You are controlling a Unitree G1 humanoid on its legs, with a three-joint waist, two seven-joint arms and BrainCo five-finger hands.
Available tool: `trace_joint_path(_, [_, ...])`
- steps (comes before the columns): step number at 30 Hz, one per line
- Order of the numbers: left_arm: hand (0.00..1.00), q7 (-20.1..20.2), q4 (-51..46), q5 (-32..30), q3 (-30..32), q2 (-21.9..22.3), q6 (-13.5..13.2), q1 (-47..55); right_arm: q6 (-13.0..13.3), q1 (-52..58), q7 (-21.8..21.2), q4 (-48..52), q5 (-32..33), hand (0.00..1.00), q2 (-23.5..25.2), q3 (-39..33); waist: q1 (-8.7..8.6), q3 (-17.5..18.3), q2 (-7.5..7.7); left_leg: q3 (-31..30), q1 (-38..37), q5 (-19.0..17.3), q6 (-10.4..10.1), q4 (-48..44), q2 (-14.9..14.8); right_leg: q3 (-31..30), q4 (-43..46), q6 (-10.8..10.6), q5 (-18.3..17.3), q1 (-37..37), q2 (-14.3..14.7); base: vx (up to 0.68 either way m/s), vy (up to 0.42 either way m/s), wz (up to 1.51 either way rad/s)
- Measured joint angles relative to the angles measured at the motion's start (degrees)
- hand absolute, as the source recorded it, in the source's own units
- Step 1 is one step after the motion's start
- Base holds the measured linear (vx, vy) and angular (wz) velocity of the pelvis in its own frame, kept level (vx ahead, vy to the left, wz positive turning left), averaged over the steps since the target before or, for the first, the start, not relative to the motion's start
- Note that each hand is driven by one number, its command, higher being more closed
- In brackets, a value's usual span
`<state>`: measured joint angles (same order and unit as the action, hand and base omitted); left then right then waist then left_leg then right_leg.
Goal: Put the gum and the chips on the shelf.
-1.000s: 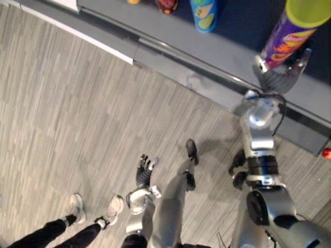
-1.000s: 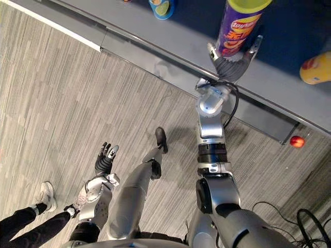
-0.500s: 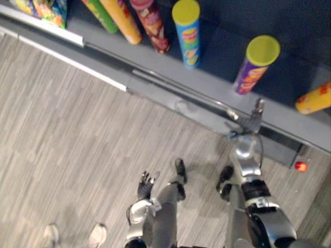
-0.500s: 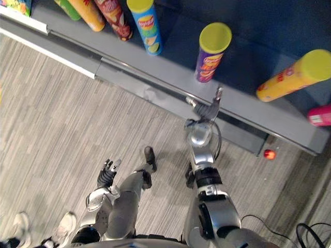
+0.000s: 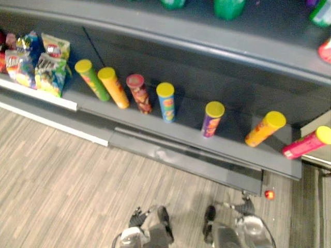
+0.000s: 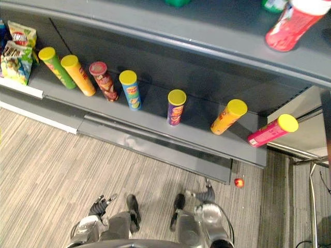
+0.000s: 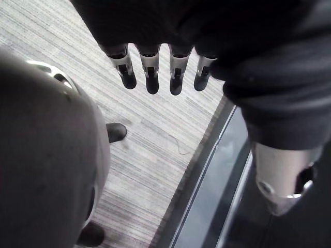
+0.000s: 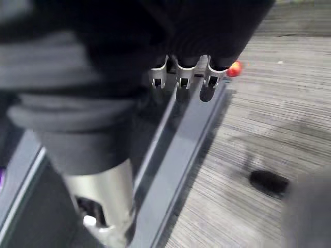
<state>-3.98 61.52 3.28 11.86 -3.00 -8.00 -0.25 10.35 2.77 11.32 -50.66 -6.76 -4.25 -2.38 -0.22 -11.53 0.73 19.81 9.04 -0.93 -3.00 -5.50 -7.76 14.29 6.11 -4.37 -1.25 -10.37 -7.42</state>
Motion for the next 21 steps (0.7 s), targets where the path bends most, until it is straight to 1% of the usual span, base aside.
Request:
trace_joint_path(2, [0.00,0.69,0.11,-0.03,1.18,0.07,0.01,1.59,0.10,1.85,-2.09,-2.23,0.11,0.00,0.34,-1.39,-0.44,1.62,0.04,0.28,-3.06,0.42,-0.01,2.77,0.89,-0.73,-2.32,-0.43,0.90,2.56,0.12,0.09,0.052,-0.16])
trace_joint_path(4, [0.00,1.05,0.19,-0.03,2.05,0.08,0.02,2.86,0.21,1.98,-3.22,-3.90,0.01,0.00,0.29,-3.35,-1.19,2.79,0.27,0.50,-5.45,0.59,0.03,4.39,1.46,-0.82,-3.38,-0.54,1.19,4.67,0.23,0.07,0.030,-0.04])
trace_joint_path(6, [0.00,1.56,0.72,-0.02,2.16,0.10,-0.03,3.54,0.20,2.08,-3.57,-5.93,0.04,0.00,0.24,-5.33,-1.06,3.75,0.52,1.14,-7.29,0.69,0.06,5.66,1.92,-1.27,-4.15,-0.65,1.25,5.84,0.22,0.05,0.036,-0.12])
trace_joint_path(7, [0.00,2.13,1.06,0.16,3.24,0.26,-0.14,3.90,0.10,2.12,-4.39,-6.96,0.64,0.00,0.27,-6.50,-1.00,4.31,0.69,1.72,-8.19,0.85,0.06,6.61,2.22,-1.82,-4.19,-0.66,1.26,6.03,0.20,0.03,0.039,-0.18])
trace_joint_path(12, [0.00,3.06,1.89,0.23,7.48,1.13,-0.11,4.53,-0.62,4.08,-6.10,-10.40,2.61,0.00,0.33,-11.61,-0.93,5.40,0.58,3.38,-11.88,1.54,0.17,10.34,3.01,-3.20,-5.10,-1.15,1.57,7.78,0.11,0.02,0.025,-0.15])
trace_joint_path(13, [0.00,3.16,1.90,0.34,8.29,1.33,-0.09,4.71,-0.94,4.51,-6.62,-10.78,3.42,0.00,0.37,-12.29,-0.92,5.56,0.50,3.64,-12.30,1.58,0.17,10.71,3.10,-3.44,-5.09,-1.15,1.56,7.93,0.10,0.04,0.025,-0.18])
trace_joint_path(14, [0.00,3.22,1.89,0.42,9.79,1.81,-0.07,4.98,-1.86,5.43,-7.24,-11.13,4.85,0.00,0.70,-13.52,-0.90,5.71,0.35,4.10,-12.88,1.55,0.15,10.91,3.23,-3.79,-5.15,-1.19,1.59,8.26,0.04,0.04,0.028,-0.18])
trace_joint_path(15, [0.00,3.41,1.89,0.59,11.27,2.57,0.20,5.04,-2.43,6.40,-8.04,-11.26,7.03,0.00,1.00,-14.78,-0.92,5.73,0.24,4.54,-13.40,1.47,0.07,10.93,3.28,-3.98,-5.30,-1.29,1.65,8.67,-0.02,0.03,0.020,-0.17])
trace_joint_path(16, [0.00,3.58,1.87,0.68,11.97,2.84,0.51,5.04,-2.60,6.86,-8.41,-11.29,8.14,0.00,1.14,-15.30,-0.92,5.84,0.16,4.70,-13.54,1.38,0.00,10.93,3.29,-4.01,-5.31,-1.30,1.65,8.72,-0.03,0.02,0.017,-0.11])
trace_joint_path(17, [0.00,4.21,1.78,0.84,13.50,3.04,1.06,5.04,-2.70,7.84,-9.21,-11.32,10.88,0.00,1.51,-16.21,-0.93,5.94,-0.03,4.80,-13.74,1.33,0.00,11.00,3.29,-4.00,-5.32,-1.31,1.65,8.88,-0.23,0.01,0.015,-0.04])
trace_joint_path(19, [0.00,4.45,1.78,0.87,15.05,3.44,1.19,5.06,-2.83,8.30,-9.44,-11.71,13.17,0.00,2.34,-17.84,-0.94,5.96,-0.19,4.85,-14.29,1.28,-0.08,11.25,3.19,-3.92,-5.61,-1.31,1.65,9.56,-0.22,0.00,0.000,0.00])
trace_joint_path(21, [0.00,4.49,1.75,0.96,15.71,4.35,1.47,5.37,-2.87,8.63,-9.51,-12.11,14.76,0.00,2.48,-18.82,-0.88,6.78,-0.56,4.91,-14.34,1.20,-0.19,11.29,3.07,-3.83,-6.00,-1.30,1.64,9.79,-0.10,0.00,0.000,0.00])
